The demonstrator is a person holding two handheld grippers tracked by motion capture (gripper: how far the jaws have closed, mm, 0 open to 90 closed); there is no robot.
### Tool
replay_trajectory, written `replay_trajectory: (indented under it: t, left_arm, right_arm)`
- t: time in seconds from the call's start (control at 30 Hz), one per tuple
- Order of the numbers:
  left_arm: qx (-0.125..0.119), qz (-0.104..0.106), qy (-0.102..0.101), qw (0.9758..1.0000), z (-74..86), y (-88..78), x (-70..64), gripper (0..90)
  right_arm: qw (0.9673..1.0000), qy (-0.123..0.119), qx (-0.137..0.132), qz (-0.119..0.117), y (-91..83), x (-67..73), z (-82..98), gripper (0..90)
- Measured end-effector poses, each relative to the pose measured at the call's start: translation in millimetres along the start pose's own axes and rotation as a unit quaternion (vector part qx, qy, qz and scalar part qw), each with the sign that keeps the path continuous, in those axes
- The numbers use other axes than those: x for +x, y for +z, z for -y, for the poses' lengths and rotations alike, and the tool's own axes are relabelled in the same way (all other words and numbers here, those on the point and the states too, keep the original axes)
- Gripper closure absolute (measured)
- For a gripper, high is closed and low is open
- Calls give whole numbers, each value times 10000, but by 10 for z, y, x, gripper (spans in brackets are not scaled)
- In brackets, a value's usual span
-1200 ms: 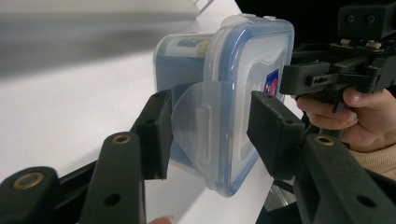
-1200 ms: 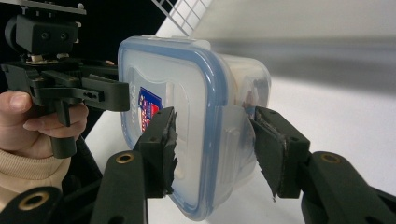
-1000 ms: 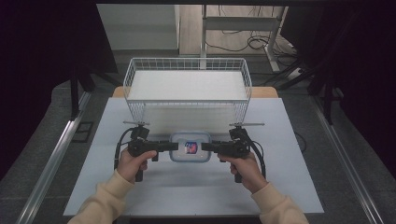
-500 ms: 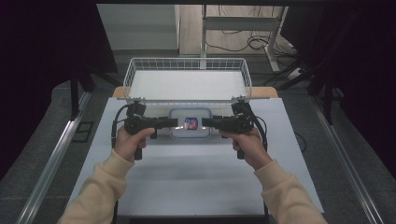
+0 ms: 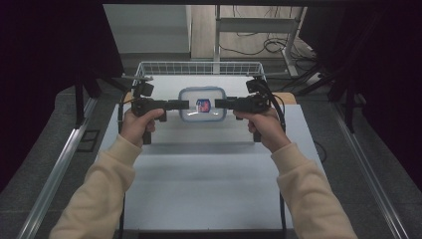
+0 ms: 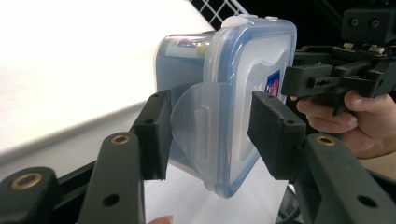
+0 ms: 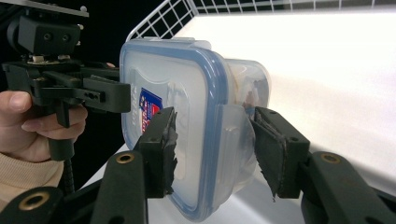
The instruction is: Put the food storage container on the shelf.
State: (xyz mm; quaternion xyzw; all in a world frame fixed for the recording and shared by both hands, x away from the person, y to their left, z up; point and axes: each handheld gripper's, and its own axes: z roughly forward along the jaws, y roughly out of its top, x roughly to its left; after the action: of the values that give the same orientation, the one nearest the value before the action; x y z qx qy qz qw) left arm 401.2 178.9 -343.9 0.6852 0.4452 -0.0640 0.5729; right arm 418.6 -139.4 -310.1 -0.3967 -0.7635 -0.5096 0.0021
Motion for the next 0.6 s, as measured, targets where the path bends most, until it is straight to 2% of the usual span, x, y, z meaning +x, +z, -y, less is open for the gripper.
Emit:
replay_trajectory:
  t: [0.3, 0.6]
  left_arm:
    - [-51, 87, -94, 9999, -196, 23, 104, 505]
    - [44, 38, -80, 10000, -401, 68, 151, 505]
  right_arm:
    - [10000, -41, 5, 60, 54, -41, -237, 508]
    - [10000, 42, -22, 18, 93, -144, -383, 508]
